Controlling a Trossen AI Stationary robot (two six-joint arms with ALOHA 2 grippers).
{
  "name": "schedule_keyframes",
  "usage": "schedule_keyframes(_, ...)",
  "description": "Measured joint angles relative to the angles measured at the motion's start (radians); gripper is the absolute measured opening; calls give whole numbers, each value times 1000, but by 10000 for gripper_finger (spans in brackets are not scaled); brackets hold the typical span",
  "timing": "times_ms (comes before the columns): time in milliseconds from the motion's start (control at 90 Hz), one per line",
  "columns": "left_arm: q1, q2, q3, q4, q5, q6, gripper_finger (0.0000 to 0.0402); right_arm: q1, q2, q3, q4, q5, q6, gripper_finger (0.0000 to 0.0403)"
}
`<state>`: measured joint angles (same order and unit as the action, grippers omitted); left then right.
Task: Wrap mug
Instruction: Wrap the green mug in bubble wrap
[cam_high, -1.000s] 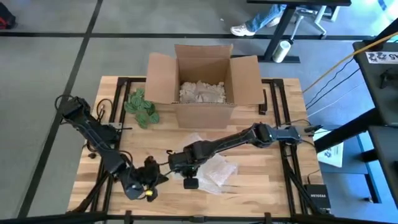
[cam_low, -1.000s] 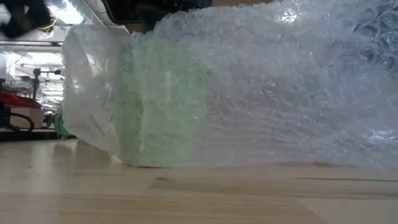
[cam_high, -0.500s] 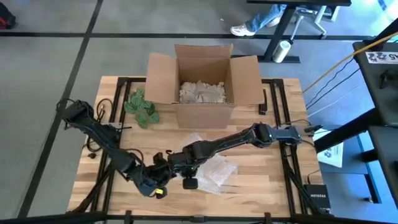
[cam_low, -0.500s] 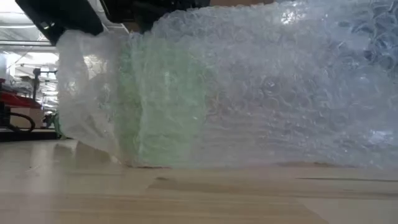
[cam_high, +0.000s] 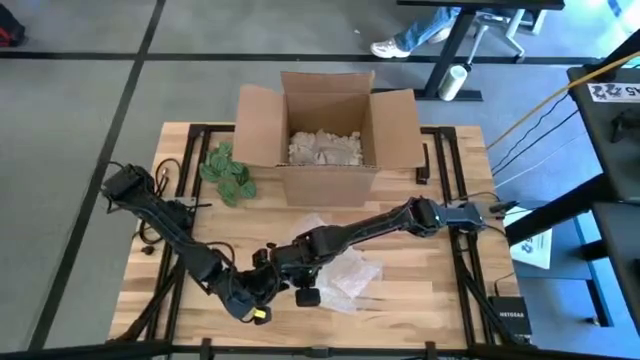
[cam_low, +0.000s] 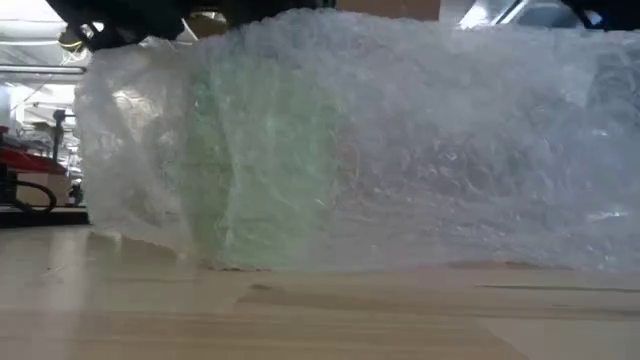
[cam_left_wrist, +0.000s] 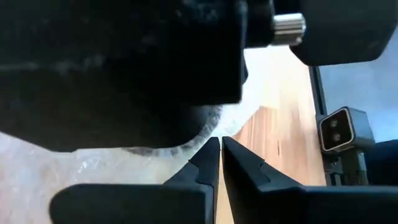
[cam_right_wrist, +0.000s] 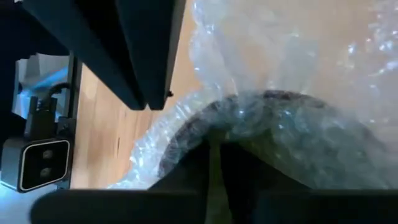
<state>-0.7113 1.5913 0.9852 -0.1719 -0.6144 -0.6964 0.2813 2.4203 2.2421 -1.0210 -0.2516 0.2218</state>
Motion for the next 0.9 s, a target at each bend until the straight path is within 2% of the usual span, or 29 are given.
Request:
schedule_keyframes(144, 6, 0, 0, 0, -3, 16, 0, 0, 0, 0, -3, 6, 5, 74)
schedule_keyframes(278, 11, 0, 0, 4, -3, 20, 0, 0, 0, 21, -20, 23, 5, 79)
schedule_keyframes(367, 13, 0, 2, 12, -7, 21, 0, 0, 0, 47, -37, 35, 5, 70)
schedule_keyframes(667, 20, -3, 5, 8, -7, 20, 0, 0, 1, 112, -115, 50, -11, 4)
schedule_keyframes(900, 26, -3, 4, 9, -12, 17, 0, 0, -26, 111, -173, 47, -13, 21)
